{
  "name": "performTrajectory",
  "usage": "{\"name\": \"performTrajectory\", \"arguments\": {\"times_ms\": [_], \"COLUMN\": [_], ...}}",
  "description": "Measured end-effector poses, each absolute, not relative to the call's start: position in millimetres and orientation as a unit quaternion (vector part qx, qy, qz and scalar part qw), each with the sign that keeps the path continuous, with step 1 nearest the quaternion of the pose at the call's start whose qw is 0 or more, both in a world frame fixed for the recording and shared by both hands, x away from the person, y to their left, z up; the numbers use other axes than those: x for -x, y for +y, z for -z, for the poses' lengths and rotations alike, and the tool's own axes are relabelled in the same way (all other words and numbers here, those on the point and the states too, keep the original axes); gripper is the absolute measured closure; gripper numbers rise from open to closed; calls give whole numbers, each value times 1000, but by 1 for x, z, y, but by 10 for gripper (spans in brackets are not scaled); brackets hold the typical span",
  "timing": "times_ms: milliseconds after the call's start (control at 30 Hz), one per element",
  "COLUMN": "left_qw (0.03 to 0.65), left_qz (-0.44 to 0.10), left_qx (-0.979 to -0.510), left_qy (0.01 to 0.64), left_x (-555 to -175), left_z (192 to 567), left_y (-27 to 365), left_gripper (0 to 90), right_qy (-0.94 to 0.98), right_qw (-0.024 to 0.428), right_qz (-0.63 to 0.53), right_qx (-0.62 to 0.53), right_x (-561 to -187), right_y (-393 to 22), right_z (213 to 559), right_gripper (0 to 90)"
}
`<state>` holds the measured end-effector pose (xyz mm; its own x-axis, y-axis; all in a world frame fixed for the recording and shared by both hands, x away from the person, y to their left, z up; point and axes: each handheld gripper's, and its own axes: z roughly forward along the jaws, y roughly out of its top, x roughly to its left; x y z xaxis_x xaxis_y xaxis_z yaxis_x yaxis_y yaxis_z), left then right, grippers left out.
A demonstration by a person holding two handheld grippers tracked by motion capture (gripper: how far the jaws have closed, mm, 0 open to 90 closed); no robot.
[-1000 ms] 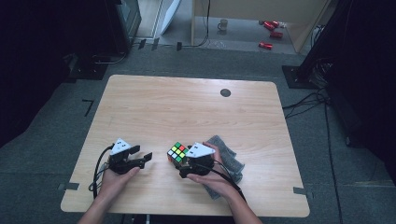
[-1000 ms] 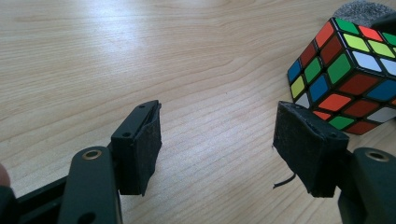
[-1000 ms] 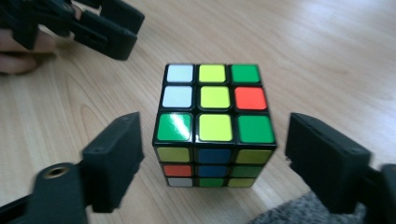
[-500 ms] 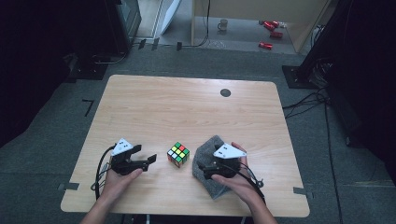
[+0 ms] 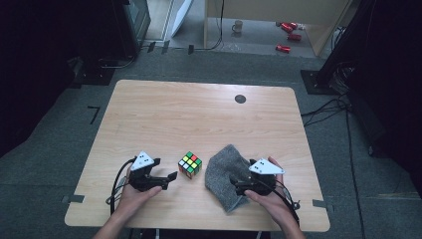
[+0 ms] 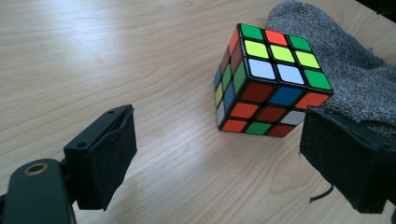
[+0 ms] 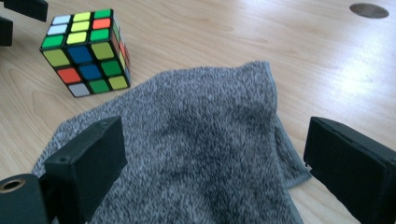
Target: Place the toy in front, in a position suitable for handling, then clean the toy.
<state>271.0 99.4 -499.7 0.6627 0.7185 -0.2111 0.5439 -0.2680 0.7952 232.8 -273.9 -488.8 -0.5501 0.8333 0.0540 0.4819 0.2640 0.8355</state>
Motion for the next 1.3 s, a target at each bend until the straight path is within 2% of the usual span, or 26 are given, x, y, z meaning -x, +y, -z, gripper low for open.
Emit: {"name": "performTrajectory", "arguments": {"times_ms": [333, 500, 767, 1133, 1300], "left_qw": [454, 449, 439, 379, 360], "left_qz": [-84, -84, -86, -135, -136], "left_qx": [-795, -803, -810, -833, -841], "left_qy": [393, 384, 380, 380, 381], "left_x": [-269, -266, -264, -266, -270], "left_z": [502, 503, 506, 512, 515], "left_y": [88, 79, 64, 36, 28], "left_gripper": [117, 116, 111, 103, 140], "right_qy": [768, 780, 791, 796, 796], "right_qw": [201, 198, 188, 184, 185], "right_qz": [-431, -423, -409, -397, -399], "right_qx": [-429, -416, -415, -418, -417], "right_x": [-228, -229, -230, -230, -230], "right_y": [-275, -263, -250, -245, -246], "right_z": [491, 496, 507, 515, 515], "right_gripper": [34, 1, 0, 0, 0]}}
